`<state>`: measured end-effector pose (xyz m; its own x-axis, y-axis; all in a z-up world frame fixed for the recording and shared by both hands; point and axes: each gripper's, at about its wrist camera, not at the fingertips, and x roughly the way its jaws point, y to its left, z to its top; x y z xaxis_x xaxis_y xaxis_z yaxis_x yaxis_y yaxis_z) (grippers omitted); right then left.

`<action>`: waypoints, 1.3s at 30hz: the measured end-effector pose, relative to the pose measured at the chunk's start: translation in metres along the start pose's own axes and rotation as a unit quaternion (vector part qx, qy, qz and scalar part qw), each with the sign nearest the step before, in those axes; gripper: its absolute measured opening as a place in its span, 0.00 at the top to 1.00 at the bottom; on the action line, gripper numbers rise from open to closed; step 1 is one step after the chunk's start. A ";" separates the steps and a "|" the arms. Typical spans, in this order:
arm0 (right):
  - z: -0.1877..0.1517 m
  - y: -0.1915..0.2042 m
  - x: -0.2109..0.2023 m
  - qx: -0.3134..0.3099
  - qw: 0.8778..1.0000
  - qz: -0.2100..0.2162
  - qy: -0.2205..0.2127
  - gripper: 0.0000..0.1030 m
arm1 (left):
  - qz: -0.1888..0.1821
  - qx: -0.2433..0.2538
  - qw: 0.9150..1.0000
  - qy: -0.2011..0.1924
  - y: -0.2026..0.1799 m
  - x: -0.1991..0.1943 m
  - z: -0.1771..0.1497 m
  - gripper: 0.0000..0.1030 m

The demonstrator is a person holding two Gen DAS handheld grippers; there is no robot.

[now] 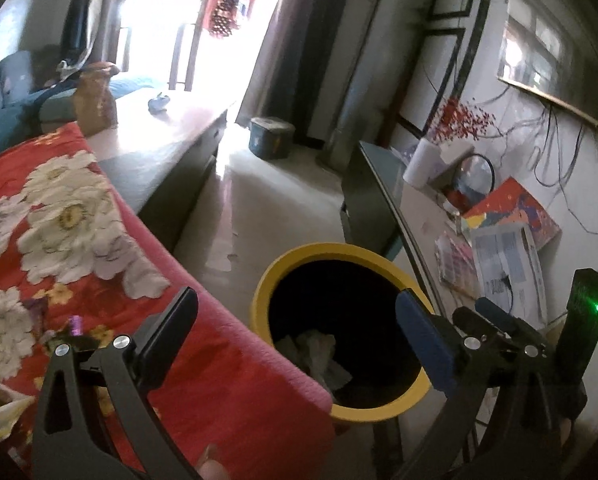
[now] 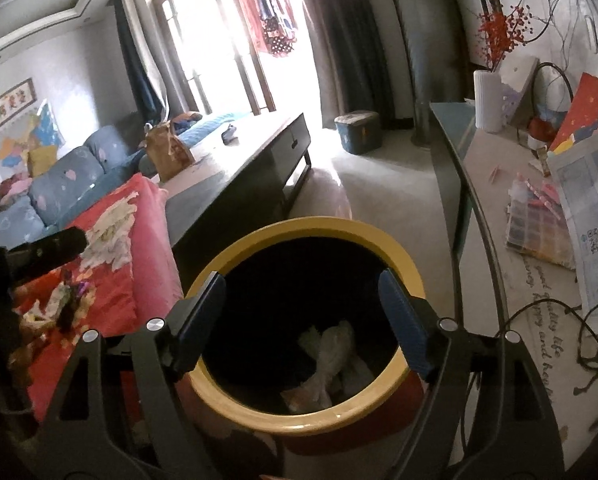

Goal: Collect trash
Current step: 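Return both tools over the bedspread toward the snack wrappers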

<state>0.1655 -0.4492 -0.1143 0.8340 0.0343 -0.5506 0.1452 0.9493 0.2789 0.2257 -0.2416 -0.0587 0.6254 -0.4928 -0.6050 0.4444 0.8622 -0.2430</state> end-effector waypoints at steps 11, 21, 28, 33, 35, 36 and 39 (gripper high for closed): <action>0.009 0.044 -0.014 -0.036 0.998 0.046 -0.007 0.28 | 0.048 -0.029 0.998 -0.033 0.034 -0.047 -0.007 0.06; 0.003 0.107 -0.016 -0.100 0.989 0.106 0.016 0.27 | 0.083 -0.071 0.992 -0.064 0.075 -0.090 -0.013 0.06; -0.004 0.153 -0.019 -0.153 0.977 0.146 0.026 0.27 | 0.107 -0.100 0.986 -0.082 0.103 -0.116 -0.019 0.06; -0.010 0.183 -0.024 -0.187 0.967 0.172 0.033 0.27 | 0.123 -0.116 0.981 -0.095 0.122 -0.135 -0.026 0.06; -0.013 0.197 -0.027 -0.202 0.961 0.184 0.036 0.27 | 0.131 -0.122 0.979 -0.098 0.130 -0.142 -0.028 0.06; -0.014 0.202 -0.027 -0.207 0.959 0.189 0.038 0.27 | 0.134 -0.125 0.978 -0.100 0.133 -0.145 -0.029 0.06; -0.015 0.219 -0.032 -0.224 0.952 0.204 0.040 0.27 | 0.142 -0.134 0.975 -0.107 0.144 -0.154 -0.032 0.06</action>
<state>0.1627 -0.2377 -0.0479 0.7263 0.4353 -0.5320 -0.4384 0.8894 0.1293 0.1729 -0.0378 -0.0244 0.8314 -0.2178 -0.5112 0.0682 0.9530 -0.2952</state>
